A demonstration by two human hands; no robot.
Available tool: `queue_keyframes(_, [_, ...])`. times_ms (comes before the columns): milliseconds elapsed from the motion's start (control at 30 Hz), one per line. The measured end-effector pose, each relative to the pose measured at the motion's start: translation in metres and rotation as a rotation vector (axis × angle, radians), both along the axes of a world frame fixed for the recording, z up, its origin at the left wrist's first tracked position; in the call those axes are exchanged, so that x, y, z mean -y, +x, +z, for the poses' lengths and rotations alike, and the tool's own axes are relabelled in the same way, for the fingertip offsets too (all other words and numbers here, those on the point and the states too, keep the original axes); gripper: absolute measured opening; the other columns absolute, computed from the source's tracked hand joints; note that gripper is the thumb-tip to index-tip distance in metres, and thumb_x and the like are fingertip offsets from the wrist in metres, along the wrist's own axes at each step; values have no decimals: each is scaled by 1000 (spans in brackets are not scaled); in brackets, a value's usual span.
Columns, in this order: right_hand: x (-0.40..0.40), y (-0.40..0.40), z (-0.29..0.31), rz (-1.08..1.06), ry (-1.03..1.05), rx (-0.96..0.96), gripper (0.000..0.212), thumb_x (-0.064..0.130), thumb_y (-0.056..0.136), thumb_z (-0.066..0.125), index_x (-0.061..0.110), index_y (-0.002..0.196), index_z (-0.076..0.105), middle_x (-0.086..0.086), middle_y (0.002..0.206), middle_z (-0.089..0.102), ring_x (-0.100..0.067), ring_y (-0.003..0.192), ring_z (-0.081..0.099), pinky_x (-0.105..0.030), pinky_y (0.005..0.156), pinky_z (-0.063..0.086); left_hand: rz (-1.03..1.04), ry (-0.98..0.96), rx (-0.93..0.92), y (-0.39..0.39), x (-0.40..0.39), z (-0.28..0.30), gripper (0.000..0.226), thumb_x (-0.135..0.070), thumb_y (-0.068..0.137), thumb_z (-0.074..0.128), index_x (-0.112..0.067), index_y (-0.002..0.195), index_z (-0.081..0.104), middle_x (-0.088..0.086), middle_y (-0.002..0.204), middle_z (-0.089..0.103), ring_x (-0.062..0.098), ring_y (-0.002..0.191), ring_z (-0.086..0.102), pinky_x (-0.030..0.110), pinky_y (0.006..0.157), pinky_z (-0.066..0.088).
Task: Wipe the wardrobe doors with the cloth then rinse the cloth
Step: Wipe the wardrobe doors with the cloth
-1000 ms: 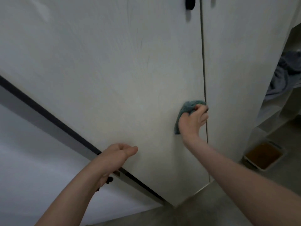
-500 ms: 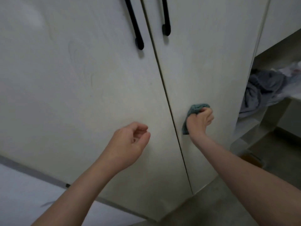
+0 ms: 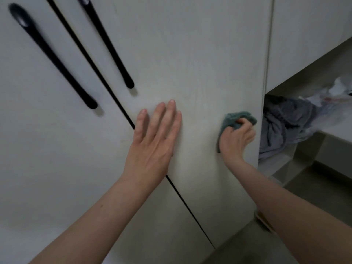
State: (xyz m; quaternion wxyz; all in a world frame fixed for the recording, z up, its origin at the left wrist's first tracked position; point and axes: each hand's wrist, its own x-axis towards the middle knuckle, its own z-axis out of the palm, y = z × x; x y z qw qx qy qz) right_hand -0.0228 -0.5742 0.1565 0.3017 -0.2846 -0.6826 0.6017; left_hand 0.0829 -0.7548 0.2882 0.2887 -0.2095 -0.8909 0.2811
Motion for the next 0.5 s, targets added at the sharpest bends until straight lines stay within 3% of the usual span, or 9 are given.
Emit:
queue_keyframes(67, [-19,-10,-7,-76,-353,237,39,12,90,41,11,129,36,-24,143,26,-39,131,27,-41,107,22,53,-24,-15,-8,-4,-9,114,-33,66,84,-8,155,18,15,163,10,34,150,7,57,119,10])
queue_keyframes(133, [-13,-9,4,-70,-486,325,41,14,94,38,12,134,31,-23,146,20,-38,132,25,-41,106,23,68,-43,-52,-15,-8,-18,123,-39,60,87,-9,156,15,15,163,10,35,150,5,58,119,9])
queue_keyframes(300, [0,8,24,74,36,-86,42,12,92,46,13,133,35,-18,134,26,-25,120,25,-35,102,20,56,-71,-74,-25,-24,-24,128,-38,58,87,-9,157,11,14,164,8,35,150,3,58,119,8])
queue_keyframes(367, [-23,-4,17,33,127,-112,43,18,94,46,14,136,35,-18,135,28,-25,122,25,-35,106,19,51,-77,-80,-25,-25,-24,126,-37,59,87,-9,157,11,13,164,6,35,150,2,57,119,9])
queue_keyframes(500, [-66,-26,-16,0,-258,245,47,22,100,35,16,146,25,-26,146,24,-40,133,28,-40,109,21,50,-98,-105,-22,-19,-30,120,-35,64,85,-10,157,12,11,164,7,32,151,4,54,119,13])
